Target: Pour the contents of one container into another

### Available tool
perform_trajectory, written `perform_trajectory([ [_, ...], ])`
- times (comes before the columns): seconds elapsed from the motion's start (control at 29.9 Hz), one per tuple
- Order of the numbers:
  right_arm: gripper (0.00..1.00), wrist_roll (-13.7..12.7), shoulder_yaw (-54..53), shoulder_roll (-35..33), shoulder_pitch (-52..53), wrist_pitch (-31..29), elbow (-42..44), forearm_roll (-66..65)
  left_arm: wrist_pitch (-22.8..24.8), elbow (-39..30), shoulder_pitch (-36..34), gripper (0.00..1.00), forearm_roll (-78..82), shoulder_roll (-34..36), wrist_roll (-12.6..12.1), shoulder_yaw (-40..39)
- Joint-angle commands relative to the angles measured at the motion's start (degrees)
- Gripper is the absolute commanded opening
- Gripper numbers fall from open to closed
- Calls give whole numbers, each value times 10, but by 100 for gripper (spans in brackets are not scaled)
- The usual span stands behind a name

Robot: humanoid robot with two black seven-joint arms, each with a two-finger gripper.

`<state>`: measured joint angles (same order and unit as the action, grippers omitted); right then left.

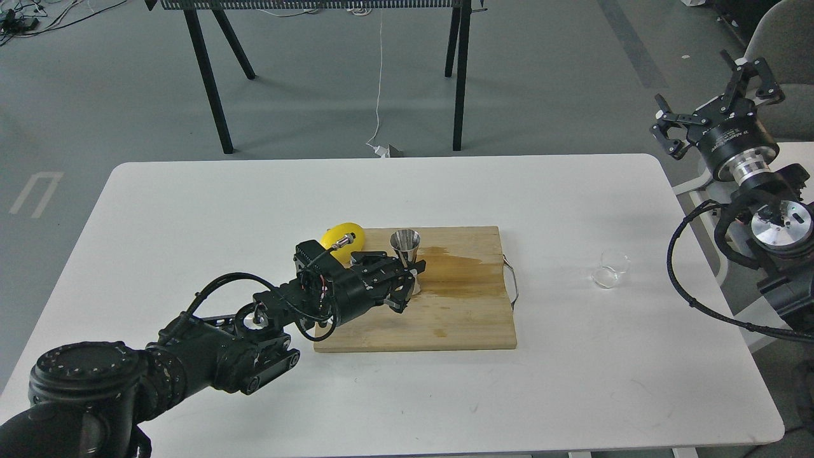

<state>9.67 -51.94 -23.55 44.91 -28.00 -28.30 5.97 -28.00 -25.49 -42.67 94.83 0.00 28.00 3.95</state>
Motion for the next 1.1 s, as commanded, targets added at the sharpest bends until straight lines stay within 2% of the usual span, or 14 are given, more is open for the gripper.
perform_trajectory([
  [0.0, 100, 0, 0, 0, 0, 0, 0, 0, 0, -1, 0, 20, 0, 0, 0, 0],
  [0.57, 100, 1, -1, 0, 0, 0, 0, 0, 0, 0, 7, 33, 0, 0, 0, 1],
  [0.74, 100, 1, -1, -1, -1, 0, 0, 0, 0, 0, 7, 40, 1, 0, 0, 1],
  [1.07, 100, 1, -1, 0, -1, 0, 0, 0, 0, -22, 7, 77, 0, 0, 0, -1],
])
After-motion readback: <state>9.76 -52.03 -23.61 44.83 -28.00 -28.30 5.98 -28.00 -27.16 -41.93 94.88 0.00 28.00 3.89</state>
